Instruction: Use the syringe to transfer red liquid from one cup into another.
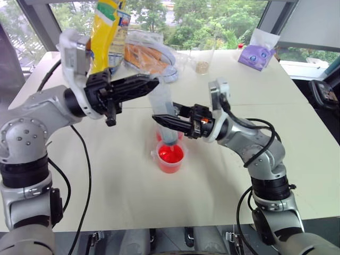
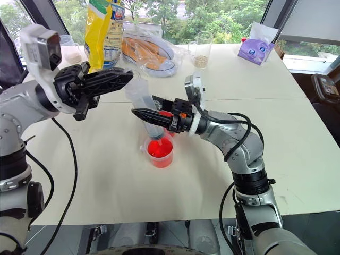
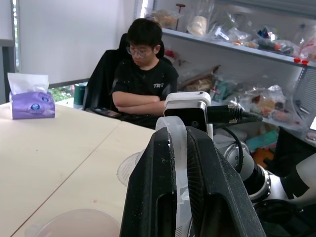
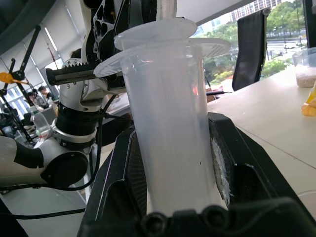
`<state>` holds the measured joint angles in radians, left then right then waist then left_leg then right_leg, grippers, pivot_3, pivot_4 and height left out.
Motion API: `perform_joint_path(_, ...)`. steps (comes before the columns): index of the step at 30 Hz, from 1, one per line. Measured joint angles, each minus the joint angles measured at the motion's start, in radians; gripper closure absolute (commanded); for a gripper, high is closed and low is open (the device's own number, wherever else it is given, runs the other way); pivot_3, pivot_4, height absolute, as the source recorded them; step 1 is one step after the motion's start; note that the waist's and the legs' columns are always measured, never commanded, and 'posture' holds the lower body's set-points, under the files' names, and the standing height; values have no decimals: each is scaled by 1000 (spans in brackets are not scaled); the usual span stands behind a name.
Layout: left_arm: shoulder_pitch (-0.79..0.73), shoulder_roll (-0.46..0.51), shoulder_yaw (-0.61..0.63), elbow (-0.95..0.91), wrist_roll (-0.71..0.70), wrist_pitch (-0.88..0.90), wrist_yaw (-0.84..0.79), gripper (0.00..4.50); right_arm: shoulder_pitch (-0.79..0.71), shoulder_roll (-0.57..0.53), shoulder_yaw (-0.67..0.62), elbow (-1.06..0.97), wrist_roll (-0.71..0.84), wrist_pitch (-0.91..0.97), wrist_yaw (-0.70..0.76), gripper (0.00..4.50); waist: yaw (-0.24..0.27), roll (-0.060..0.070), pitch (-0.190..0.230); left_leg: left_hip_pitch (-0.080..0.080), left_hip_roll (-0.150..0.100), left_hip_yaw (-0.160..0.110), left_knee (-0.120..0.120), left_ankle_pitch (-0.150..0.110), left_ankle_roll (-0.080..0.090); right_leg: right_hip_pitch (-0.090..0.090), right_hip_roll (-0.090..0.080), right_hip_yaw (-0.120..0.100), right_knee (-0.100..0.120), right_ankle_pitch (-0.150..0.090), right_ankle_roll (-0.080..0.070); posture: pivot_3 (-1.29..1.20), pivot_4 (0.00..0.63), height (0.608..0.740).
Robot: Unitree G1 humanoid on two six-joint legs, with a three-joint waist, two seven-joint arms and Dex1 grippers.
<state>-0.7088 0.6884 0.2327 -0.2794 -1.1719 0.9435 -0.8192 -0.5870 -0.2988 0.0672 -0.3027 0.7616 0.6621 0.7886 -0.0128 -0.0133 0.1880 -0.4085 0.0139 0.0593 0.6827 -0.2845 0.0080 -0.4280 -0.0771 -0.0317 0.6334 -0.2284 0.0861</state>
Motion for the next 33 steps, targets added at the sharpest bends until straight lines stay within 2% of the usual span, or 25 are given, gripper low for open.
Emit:
perform_joint_path(10, -16, 16, 1, 1, -18, 1, 18, 4379, -18, -6, -8, -5, 31, 28, -19, 3108, -1, 0, 0, 0, 0, 0, 0, 0, 0, 0, 0, 0, 0, 0, 0, 0, 150, 740)
perform_joint_path(11, -17, 19, 1, 2, -19, 2, 20, 3644, -18, -6, -9, -5, 38, 31, -21, 3108, 0, 0, 0, 0, 0, 0, 0, 0, 0, 0, 0, 0, 0, 0, 0, 0, 150, 740)
perform_joint_path(13, -13, 28, -3, 2, -21, 15, 19, 2919, -19, -5, -43, -5, 51, 33, -43, 3108, 0, 0, 0, 0, 0, 0, 0, 0, 0, 0, 0, 0, 0, 0, 0, 0, 150, 740)
perform_joint_path(14, -13, 36, 0, 5, -24, 25, 21, 2307, -19, -9, -63, -5, 55, 33, -51, 3108, 1, 0, 0, 0, 0, 0, 0, 0, 0, 0, 0, 0, 0, 0, 0, 0, 150, 740)
perform_joint_path(18, -4, 49, -18, 18, -28, 67, 28, 331, -53, -6, -90, -16, 87, 28, -56, 3108, -1, 0, 0, 0, 0, 0, 0, 0, 0, 0, 1, 0, -1, 0, 0, 0, 150, 740)
perform_joint_path(19, -4, 51, -13, 24, -29, 69, 36, 20, -53, -6, -91, -20, 88, 28, -56, 3108, -2, 0, 0, 0, 0, 0, 0, 0, 0, 0, 1, 0, -1, 0, 0, 0, 150, 740)
perform_joint_path(24, 15, 87, 72, 28, -46, 69, 83, 20, -50, -8, -91, -20, 91, 30, -58, 3108, -3, 0, 0, 0, 1, 0, 0, 0, 0, 0, 1, 0, -1, 0, 0, 0, 150, 740)
perform_joint_path(28, 105, 130, 143, 12, -57, 69, 95, 20, -45, -14, -92, -20, 93, 33, -59, 3108, -3, 0, 0, 0, 1, 0, 0, 0, 0, 0, 0, 0, -1, 0, 0, 0, 150, 740)
perform_joint_path(33, 214, 163, 177, -40, -51, 62, 82, 20, -58, -25, -102, -10, 128, 72, -84, 3108, 0, 0, 0, 0, 0, 0, 0, 0, 0, 0, -1, 0, -1, 0, 0, 0, 150, 740)
